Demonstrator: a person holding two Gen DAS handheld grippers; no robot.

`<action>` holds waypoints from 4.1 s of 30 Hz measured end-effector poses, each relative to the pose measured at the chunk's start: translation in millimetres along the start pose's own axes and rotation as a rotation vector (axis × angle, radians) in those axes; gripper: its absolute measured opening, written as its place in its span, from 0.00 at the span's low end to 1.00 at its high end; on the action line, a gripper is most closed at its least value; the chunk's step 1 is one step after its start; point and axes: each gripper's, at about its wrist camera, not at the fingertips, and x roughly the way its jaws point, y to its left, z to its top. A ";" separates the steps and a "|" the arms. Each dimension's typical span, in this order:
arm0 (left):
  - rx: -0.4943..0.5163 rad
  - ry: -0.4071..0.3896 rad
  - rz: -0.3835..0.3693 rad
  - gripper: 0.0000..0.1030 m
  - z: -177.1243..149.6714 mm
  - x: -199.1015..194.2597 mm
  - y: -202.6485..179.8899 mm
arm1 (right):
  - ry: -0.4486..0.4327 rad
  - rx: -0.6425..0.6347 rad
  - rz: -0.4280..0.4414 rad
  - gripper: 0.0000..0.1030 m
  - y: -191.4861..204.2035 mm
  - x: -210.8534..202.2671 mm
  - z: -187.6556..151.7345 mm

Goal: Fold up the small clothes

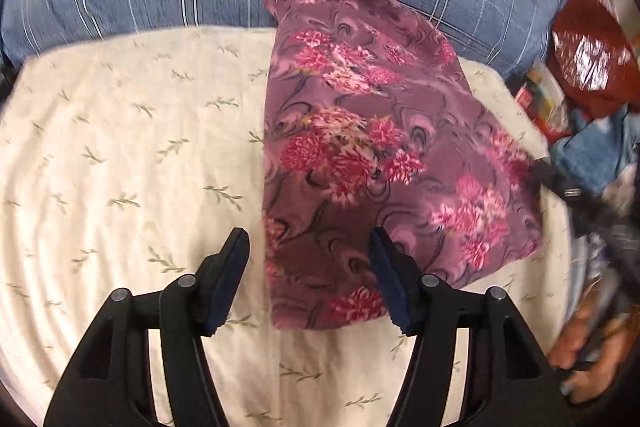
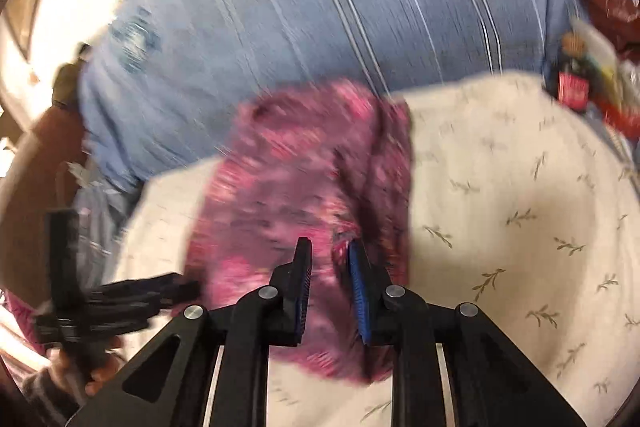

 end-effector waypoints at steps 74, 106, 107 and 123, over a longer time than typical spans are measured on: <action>-0.245 0.093 -0.425 0.29 -24.0 -57.1 99.4 | 0.094 0.102 0.356 0.26 28.8 -7.4 -36.6; -0.009 0.038 -0.055 0.51 77.5 39.8 102.4 | 0.146 -0.081 0.028 0.15 51.8 96.3 -4.7; -0.016 0.044 -0.078 0.51 77.5 33.2 104.7 | 0.130 -0.062 0.042 0.16 48.9 87.6 -3.6; 0.099 0.010 -0.034 0.73 -78.4 -47.7 85.6 | 0.118 -0.121 -0.061 0.53 75.4 9.4 -84.8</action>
